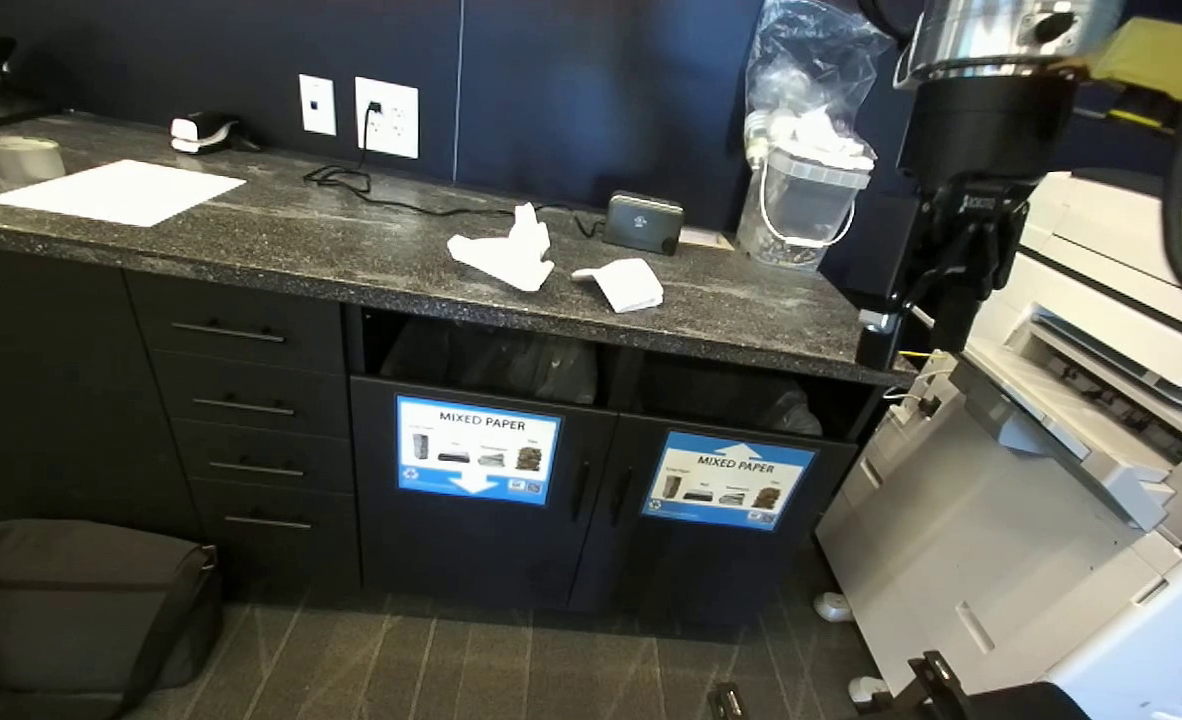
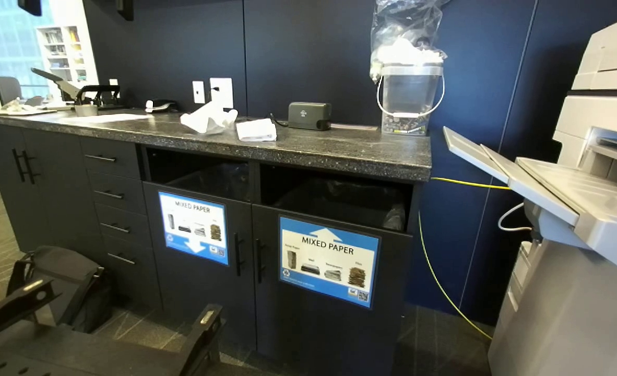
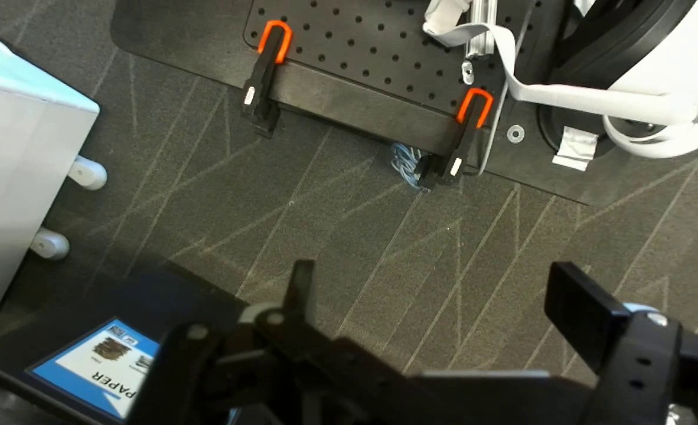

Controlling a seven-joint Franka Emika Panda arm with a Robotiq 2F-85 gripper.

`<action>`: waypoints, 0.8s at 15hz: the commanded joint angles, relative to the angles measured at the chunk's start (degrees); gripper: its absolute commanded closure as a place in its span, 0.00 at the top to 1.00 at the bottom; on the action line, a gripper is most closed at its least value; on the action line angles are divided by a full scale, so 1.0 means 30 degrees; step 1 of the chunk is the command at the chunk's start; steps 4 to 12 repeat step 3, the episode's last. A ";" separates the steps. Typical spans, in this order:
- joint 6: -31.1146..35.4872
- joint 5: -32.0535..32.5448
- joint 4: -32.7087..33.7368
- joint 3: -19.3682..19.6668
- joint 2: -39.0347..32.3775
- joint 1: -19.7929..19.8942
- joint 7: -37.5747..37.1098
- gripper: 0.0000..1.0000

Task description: Put one white paper inside the bin on the right

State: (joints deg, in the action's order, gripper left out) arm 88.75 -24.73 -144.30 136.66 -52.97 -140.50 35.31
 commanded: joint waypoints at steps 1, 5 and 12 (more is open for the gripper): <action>-0.0029 -0.0087 0.0034 -0.0277 0.0115 0.0275 0.0109 1.00; 0.0000 -0.0099 0.0026 -0.0349 0.0317 0.0335 0.0122 1.00; 0.0000 -0.0099 0.0026 -0.0349 0.0317 0.0335 0.0122 1.00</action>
